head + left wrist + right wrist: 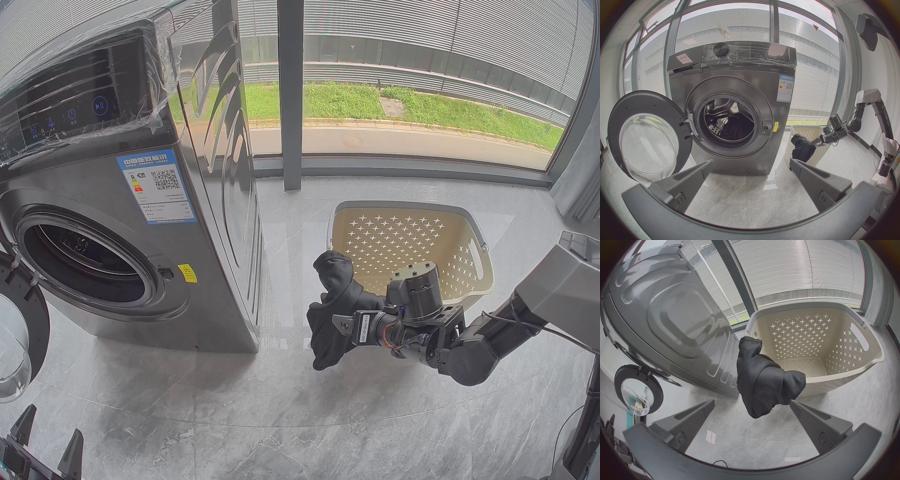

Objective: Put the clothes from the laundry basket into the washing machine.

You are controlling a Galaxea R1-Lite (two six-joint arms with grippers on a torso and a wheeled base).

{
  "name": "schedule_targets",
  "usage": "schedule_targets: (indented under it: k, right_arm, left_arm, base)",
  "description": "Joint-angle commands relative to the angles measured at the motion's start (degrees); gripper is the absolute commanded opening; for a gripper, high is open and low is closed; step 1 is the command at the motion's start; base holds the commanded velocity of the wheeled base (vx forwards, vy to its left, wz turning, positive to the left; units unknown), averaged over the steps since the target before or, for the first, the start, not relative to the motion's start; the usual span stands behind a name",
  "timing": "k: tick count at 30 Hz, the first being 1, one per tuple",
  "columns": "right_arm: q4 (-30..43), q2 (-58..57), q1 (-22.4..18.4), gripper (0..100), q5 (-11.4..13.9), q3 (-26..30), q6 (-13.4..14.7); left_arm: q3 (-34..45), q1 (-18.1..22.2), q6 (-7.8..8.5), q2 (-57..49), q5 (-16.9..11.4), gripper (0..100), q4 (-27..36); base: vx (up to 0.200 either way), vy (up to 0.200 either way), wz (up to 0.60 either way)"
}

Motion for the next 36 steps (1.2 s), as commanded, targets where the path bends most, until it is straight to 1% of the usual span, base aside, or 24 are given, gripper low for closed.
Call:
schedule_targets:
  k: [1, 3, 6, 7, 12, 19, 26, 29, 30, 31, 36]
  right_arm:
    - [0.2, 3.3, 0.5, 100, -0.1, -1.9, 0.2]
    - [1.5, 4.6, 0.5, 100, -0.1, -2.9, 0.3]
    - [2.6, 6.7, 0.5, 100, -0.2, -6.1, 2.6]
    - [2.7, 6.8, 0.5, 100, -0.2, -6.5, 2.7]
    - [6.5, 9.0, 0.1, 100, -0.1, -12.3, 6.8]
    - [11.8, 12.5, -0.7, 100, -0.1, -18.7, 11.3]
    - [13.5, 15.5, -2.2, 100, -0.2, -22.9, 13.8]
    - [14.7, 16.8, -2.8, 100, -0.9, -24.3, 15.2]
    - [14.7, 16.8, -2.8, 100, -0.9, -24.3, 15.2]
    - [14.7, 17.1, -2.8, 0, -1.2, -24.8, 15.7]
    - [14.6, 17.2, -2.4, 0, -1.2, -25.0, 16.3]
  left_arm:
    - [0.9, 0.0, -0.03, -0.5, 0.0, 100, 0.0]
    - [0.9, 0.0, -0.03, -0.5, 0.0, 100, 0.0]
    - [0.9, 0.0, -0.03, -0.5, 0.0, 100, 0.0]
    - [0.9, 0.0, -0.03, -0.5, 0.0, 100, 0.0]
    - [0.9, 0.0, -0.03, -0.5, 0.0, 100, 0.0]
    - [0.9, 0.0, -0.12, -0.5, 0.1, 100, 0.0]
    - [0.9, 0.0, -0.12, -0.5, 0.1, 100, 0.0]
    - [0.9, 0.0, -0.12, -0.6, 0.1, 100, 0.0]
    - [0.9, 0.0, -0.12, -0.6, 0.1, 100, 0.0]
    - [0.9, 0.0, -0.12, -0.5, 0.1, 100, 0.0]
    - [0.9, 0.0, -0.12, -0.5, 0.1, 100, 0.0]
  base:
    - [0.0, 0.0, 0.0]
    - [0.0, 0.0, 0.0]
    - [0.0, 0.0, 0.0]
    - [0.0, 0.0, 0.0]
    - [0.0, 0.0, 0.0]
    - [0.0, 0.0, 0.0]
    - [0.0, 0.0, 0.0]
    - [0.0, 0.0, 0.0]
    - [0.0, 0.0, 0.0]
    - [0.0, 0.0, 0.0]
    - [0.0, 0.0, 0.0]
